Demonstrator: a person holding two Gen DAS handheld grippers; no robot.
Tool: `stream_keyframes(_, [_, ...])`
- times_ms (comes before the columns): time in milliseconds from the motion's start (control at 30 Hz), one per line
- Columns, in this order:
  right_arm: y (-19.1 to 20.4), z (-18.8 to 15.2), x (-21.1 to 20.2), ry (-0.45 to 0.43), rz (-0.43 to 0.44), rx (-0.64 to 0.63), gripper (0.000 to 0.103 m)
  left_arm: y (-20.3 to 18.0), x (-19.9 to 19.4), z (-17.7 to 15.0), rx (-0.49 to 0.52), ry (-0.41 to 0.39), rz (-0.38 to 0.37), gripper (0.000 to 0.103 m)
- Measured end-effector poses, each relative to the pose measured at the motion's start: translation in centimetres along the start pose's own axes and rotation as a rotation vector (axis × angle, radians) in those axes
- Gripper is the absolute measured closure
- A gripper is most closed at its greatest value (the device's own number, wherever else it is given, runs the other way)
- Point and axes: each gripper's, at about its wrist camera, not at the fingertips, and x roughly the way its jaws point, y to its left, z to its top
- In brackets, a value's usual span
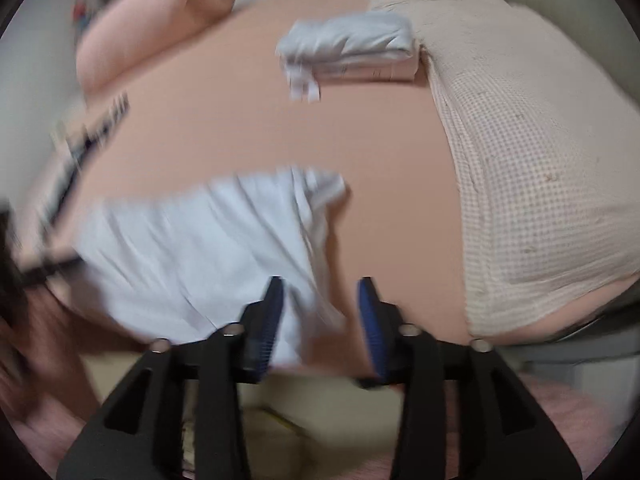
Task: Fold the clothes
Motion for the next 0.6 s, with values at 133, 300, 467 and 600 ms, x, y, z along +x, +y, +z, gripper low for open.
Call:
stream_keyframes(133, [-1.0,0.6,4.0,0.15,0.032,0.03,0.042,0.3,1.9,-0.1,0.036,0.049,0.078,0.037])
stream_keyframes(300, [-2.1,-0.4,4.0,0.268,-0.001,-0.005,0.04,2.3,1.4,-0.5,-0.016,0.053,0.046,0.037])
stream_keyframes(467, [-1.1,0.7,4.2,0.199,0.109,-0.01,0.037,2.7,0.4,-0.4,-0.047,-0.002,0.02,0.037])
stream_keyframes(600, [0.6,1.1,6.0,0.183,0.084,-0.053,0.047,2.8,-1.6,-0.1,-0.055,-0.08,-0.033,0.037])
